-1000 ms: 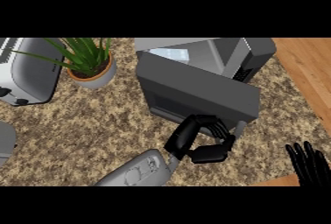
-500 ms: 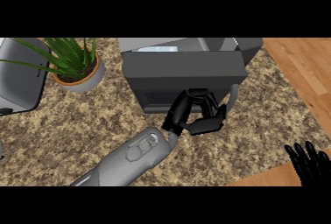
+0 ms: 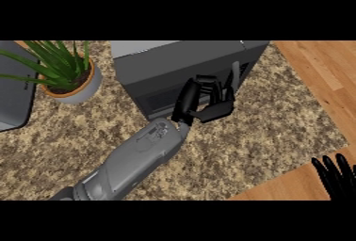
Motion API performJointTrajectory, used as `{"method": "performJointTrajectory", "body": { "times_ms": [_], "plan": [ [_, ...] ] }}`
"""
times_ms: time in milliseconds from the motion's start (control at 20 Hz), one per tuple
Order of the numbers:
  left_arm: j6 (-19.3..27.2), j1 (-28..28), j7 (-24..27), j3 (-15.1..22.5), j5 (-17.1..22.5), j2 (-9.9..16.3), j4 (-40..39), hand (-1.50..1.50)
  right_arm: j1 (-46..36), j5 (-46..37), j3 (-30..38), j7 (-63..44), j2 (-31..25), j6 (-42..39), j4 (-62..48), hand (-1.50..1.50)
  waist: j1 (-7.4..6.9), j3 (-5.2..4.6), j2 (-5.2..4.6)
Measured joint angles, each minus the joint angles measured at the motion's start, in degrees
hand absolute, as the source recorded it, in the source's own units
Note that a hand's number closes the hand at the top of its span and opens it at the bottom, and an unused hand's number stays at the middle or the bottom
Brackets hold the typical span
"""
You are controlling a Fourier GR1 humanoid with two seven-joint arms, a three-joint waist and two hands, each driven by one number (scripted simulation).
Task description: Pick up the milk, place it into the microwave and close the microwave
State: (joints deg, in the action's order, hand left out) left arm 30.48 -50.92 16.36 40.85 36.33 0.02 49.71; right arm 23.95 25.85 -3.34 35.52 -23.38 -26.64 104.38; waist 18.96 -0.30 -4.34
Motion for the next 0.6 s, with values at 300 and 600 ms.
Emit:
{"method": "performJointTrajectory", "body": {
  "times_ms": [300,600],
  "plan": [
    [0.9,0.1,3.2,-0.1,2.6,0.1,-0.8,1.5,0.4,2.1,0.1,-1.1,-1.2,-0.9,2.3,-1.5,1.05,0.07,0.13],
    [1.5,0.0,5.7,0.1,4.6,0.1,-1.5,1.5,1.0,4.0,0.1,-2.3,-2.4,-1.9,4.3,-1.5,1.6,0.14,0.14]
  ]
}}
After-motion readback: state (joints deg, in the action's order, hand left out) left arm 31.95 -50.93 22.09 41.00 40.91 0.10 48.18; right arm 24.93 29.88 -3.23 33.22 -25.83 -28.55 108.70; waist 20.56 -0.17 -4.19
